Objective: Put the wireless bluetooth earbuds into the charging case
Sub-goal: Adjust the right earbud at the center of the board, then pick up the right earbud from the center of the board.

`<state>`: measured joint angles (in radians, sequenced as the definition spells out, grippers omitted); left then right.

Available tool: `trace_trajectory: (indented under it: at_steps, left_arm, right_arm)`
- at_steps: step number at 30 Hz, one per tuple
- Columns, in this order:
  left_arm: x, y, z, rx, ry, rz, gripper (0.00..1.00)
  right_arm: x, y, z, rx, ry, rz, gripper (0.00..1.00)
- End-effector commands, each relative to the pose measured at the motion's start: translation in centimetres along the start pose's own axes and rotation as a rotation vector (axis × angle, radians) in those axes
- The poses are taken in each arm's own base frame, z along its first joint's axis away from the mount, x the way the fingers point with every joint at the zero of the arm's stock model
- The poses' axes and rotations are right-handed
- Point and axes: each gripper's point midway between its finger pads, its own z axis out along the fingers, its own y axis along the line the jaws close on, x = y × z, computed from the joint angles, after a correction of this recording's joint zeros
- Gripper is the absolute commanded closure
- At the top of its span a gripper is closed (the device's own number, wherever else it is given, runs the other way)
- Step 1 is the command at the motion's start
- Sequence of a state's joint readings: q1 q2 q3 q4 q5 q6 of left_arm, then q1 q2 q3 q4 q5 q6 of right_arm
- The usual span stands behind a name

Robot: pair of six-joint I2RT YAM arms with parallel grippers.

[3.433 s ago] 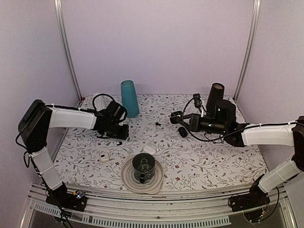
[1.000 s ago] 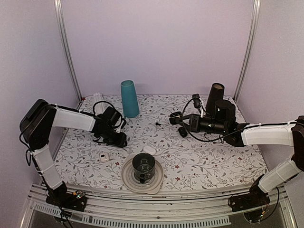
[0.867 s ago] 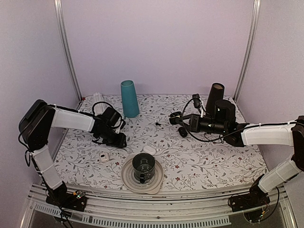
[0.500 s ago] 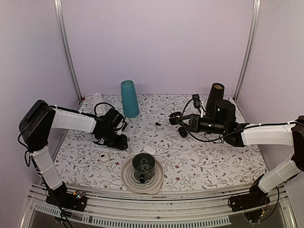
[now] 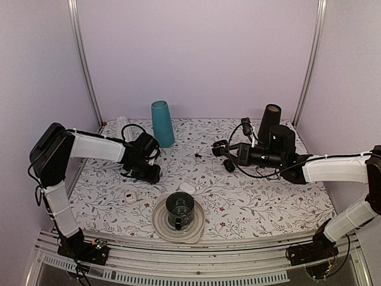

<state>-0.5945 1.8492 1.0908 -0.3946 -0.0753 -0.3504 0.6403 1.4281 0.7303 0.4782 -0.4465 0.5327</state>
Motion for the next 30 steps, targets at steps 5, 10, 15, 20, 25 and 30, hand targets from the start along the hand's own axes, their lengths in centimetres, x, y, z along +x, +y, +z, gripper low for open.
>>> trace_trajectory:
  at_steps: [5,10,15,20,25,30]
  left_arm:
    - [0.2,0.8,0.5,-0.043,0.035,0.040,0.57]
    - [0.5,0.6,0.8,-0.032,0.051,0.068,0.59]
    - [0.6,0.6,1.2,-0.037,0.066,0.085,0.63]
    - [0.7,0.8,1.5,-0.049,0.083,0.099,0.64]
    - [0.9,1.2,1.2,-0.067,0.093,0.106,0.66]
    - [1.1,1.2,0.8,-0.068,0.101,0.117,0.66]
  right_arm:
    - [-1.4,0.7,-0.6,-0.011,-0.044,-0.032,0.96]
    - [-1.4,0.8,-0.5,-0.015,-0.044,-0.033,0.96]
    - [-1.2,0.7,-0.5,-0.011,-0.040,-0.032,0.96]
    - [-1.1,0.6,-0.5,-0.010,-0.039,-0.031,0.96]
    - [-1.0,0.6,-0.5,-0.008,-0.038,-0.033,0.96]
    - [-1.0,0.6,-0.4,-0.012,-0.036,-0.034,0.96]
